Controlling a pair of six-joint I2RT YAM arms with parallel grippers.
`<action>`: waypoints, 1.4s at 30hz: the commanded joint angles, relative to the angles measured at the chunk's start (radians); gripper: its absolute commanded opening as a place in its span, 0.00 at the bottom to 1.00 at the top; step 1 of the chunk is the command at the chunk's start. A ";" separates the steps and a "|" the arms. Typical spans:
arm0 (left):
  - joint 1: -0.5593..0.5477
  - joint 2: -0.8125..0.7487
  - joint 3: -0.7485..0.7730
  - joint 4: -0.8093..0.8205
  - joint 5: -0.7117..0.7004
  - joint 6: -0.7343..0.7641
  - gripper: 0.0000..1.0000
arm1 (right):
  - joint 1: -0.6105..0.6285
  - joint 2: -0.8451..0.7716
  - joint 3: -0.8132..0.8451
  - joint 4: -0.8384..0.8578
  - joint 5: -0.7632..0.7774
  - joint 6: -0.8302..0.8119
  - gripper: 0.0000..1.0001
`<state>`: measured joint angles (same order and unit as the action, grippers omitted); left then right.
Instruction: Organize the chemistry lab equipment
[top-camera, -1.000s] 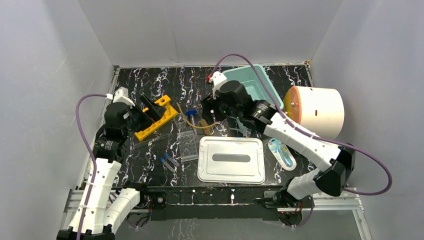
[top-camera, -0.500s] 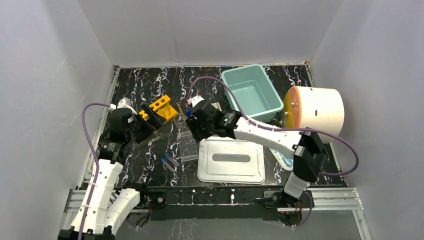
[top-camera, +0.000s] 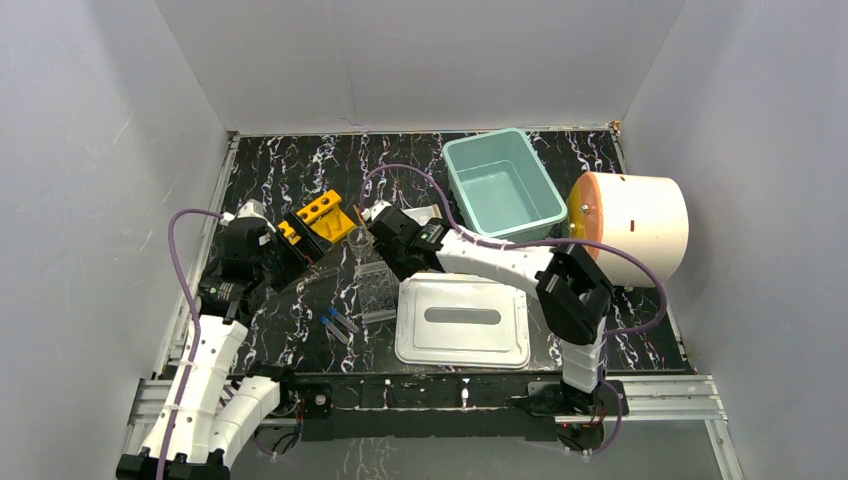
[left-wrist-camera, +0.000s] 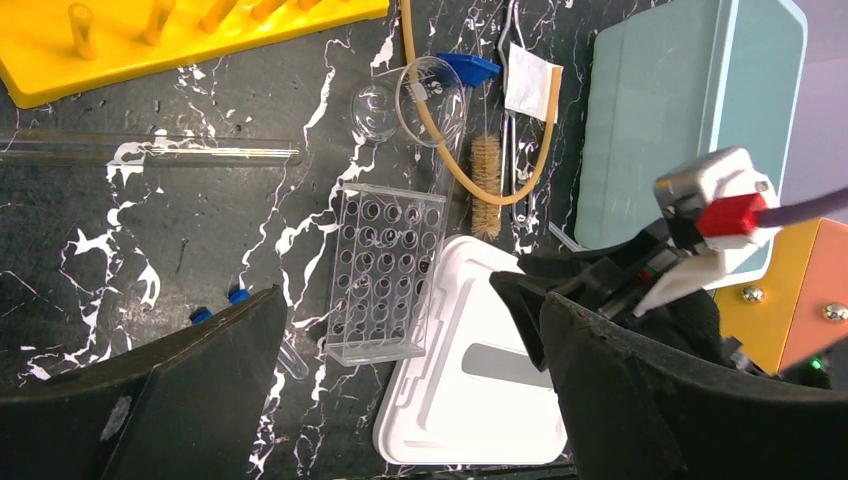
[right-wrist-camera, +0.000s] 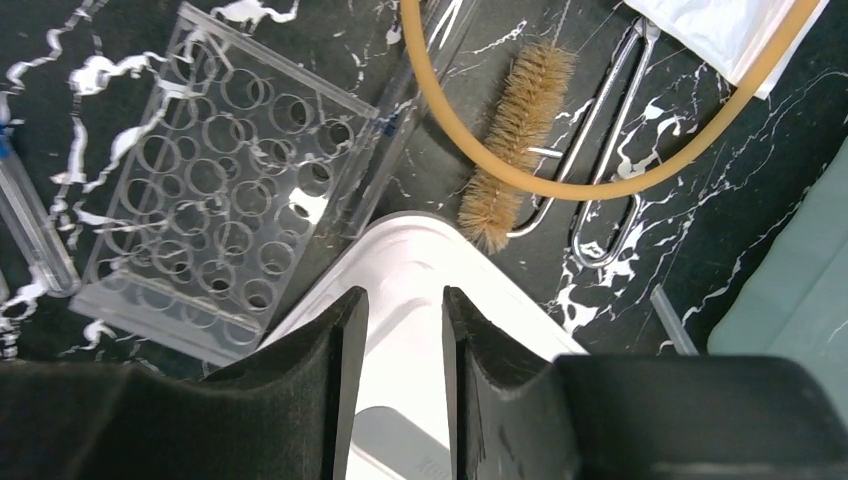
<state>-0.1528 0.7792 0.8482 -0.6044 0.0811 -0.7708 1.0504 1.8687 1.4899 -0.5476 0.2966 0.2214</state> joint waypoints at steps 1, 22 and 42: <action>-0.004 -0.007 0.012 -0.016 -0.004 -0.002 0.98 | -0.036 0.038 0.058 0.043 0.003 -0.101 0.42; -0.004 -0.004 0.006 -0.029 -0.041 -0.042 0.98 | -0.097 0.166 0.173 0.068 -0.153 -0.285 0.40; -0.004 0.029 0.021 -0.029 -0.050 -0.034 0.98 | -0.121 0.272 0.260 0.035 -0.202 -0.439 0.32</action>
<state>-0.1532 0.8047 0.8482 -0.6151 0.0418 -0.8112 0.9367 2.1475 1.6993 -0.5251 0.1188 -0.1745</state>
